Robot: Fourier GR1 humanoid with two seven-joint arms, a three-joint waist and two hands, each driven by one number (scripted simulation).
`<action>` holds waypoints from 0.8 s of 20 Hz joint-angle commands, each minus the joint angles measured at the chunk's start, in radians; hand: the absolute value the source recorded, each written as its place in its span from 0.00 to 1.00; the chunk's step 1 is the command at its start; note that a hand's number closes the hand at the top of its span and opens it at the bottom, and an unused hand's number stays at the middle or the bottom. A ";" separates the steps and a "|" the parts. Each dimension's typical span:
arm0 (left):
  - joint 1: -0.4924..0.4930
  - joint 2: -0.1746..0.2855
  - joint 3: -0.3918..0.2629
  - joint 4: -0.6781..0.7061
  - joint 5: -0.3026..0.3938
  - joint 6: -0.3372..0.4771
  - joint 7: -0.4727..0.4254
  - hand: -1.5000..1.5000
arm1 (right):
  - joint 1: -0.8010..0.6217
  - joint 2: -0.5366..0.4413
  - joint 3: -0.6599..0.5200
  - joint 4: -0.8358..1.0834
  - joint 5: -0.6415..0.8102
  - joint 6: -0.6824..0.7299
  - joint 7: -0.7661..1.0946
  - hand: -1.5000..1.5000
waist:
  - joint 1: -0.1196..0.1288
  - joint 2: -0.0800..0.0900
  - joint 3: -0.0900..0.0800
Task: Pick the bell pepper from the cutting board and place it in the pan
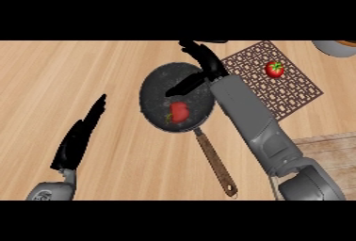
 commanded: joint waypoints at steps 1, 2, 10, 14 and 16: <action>0.023 0.025 0.033 -0.025 0.021 -0.010 0.009 0.50 | -0.020 -0.030 -0.070 0.033 -0.047 -0.036 -0.030 0.00 | -0.035 -0.001 0.001; 0.025 0.027 0.043 -0.025 0.023 -0.004 0.009 0.50 | -0.034 -0.026 -0.082 0.040 -0.056 -0.033 -0.033 0.00 | -0.031 0.002 0.000; 0.061 -0.001 0.010 -0.046 -0.011 0.027 -0.029 0.50 | -0.001 -0.228 -0.087 0.079 -0.034 0.105 -0.182 0.00 | -0.043 0.010 0.002; 0.046 0.033 0.041 -0.051 0.007 0.002 -0.007 0.50 | -0.002 -0.336 -0.088 0.105 -0.027 0.211 -0.196 0.00 | -0.044 0.012 0.003; 0.048 0.013 0.033 -0.049 0.014 0.007 -0.009 0.50 | 0.015 -0.365 -0.086 0.111 -0.021 0.235 -0.233 0.00 | -0.039 0.019 0.003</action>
